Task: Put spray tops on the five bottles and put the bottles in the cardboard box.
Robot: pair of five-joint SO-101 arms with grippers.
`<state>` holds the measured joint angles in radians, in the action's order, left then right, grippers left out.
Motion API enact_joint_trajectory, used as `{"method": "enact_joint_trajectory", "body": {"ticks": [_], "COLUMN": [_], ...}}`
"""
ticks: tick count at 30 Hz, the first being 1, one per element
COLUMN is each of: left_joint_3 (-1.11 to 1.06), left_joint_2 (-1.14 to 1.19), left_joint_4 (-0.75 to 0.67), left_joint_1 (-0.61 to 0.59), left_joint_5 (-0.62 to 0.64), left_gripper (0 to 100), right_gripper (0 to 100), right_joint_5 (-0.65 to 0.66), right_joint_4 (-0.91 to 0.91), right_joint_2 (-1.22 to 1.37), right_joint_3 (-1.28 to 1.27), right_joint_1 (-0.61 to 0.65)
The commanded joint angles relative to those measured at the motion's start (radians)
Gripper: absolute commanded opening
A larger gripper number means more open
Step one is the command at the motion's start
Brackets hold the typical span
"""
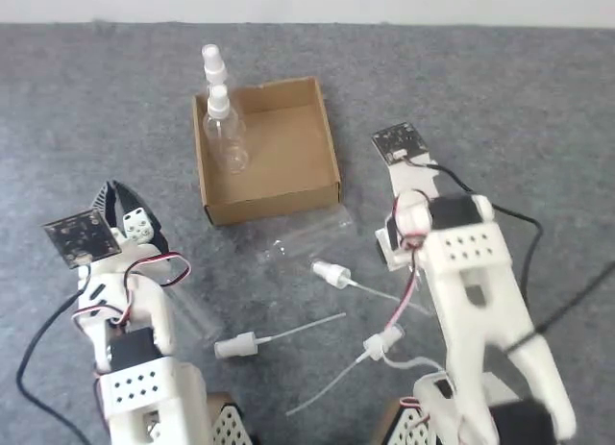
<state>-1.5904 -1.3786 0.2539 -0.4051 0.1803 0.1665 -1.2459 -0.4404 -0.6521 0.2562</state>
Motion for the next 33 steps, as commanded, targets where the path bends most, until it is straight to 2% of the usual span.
{"method": "enact_joint_trajectory", "body": {"ticks": [1, 16, 22, 26, 33], "left_joint_3": [0.005, 0.008, 0.024, 0.033, 0.097], "left_joint_2": [-0.014, -0.014, -0.014, -0.014, -0.014], "left_joint_4": [-0.034, -0.034, -0.031, -0.029, 0.061], "left_joint_1": [-0.006, 0.0, 0.037, 0.084, 0.117], "left_joint_5": [-0.015, -0.011, -0.005, 0.089, 0.183], "left_gripper": [2, 2, 2, 2, 2], "right_gripper": [4.8, 4.8, 4.7, 4.6, 4.6], "right_joint_5": [0.006, 0.002, -0.037, -0.109, -0.115], "right_joint_4": [0.013, 0.018, 0.081, 0.142, 0.16], "right_joint_2": [-0.217, -0.707, -0.812, -0.829, -0.829], "right_joint_3": [-0.037, -0.219, -0.269, -0.316, -0.333], "right_joint_1": [-0.008, -0.016, -0.122, -0.143, -0.145]}}
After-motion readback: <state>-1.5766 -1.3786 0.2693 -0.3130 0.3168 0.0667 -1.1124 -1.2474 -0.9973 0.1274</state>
